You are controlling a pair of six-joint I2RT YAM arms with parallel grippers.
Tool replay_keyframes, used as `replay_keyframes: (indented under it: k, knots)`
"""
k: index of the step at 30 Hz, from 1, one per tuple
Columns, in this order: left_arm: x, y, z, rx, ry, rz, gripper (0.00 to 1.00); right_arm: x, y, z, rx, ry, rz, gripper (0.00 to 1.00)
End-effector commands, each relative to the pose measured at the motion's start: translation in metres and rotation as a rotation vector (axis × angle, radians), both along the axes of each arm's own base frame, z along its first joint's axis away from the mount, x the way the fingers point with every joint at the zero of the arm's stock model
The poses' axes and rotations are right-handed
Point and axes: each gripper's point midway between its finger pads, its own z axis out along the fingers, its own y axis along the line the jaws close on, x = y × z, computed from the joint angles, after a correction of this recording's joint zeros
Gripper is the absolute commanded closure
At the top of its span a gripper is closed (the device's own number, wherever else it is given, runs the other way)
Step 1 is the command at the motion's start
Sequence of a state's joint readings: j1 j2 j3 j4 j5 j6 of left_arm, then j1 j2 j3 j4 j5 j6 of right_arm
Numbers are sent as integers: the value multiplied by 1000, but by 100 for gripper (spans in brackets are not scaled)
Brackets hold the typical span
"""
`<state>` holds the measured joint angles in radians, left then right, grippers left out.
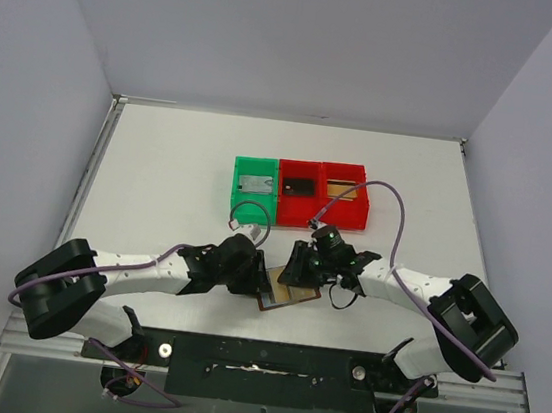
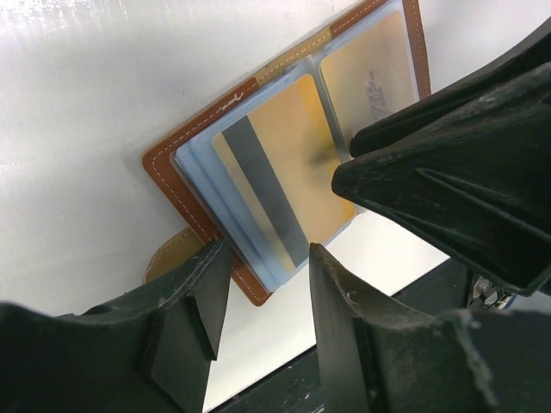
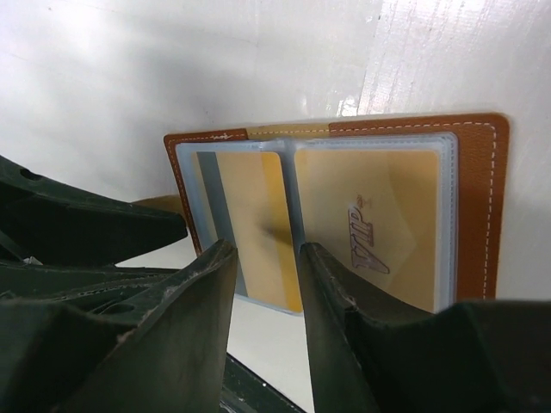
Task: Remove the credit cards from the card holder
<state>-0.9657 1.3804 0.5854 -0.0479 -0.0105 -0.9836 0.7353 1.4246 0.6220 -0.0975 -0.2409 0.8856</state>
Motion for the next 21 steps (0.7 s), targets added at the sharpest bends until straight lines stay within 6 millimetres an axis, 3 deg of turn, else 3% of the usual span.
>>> replay_keyframes:
  k: [1,21]
  knots:
    - [11,-10,15,-57,-49,5,62,11,22,17,63,-55,42,64]
    - [10,-8,7,-57,-35,11,69,8,20,4,36,-33,40,69]
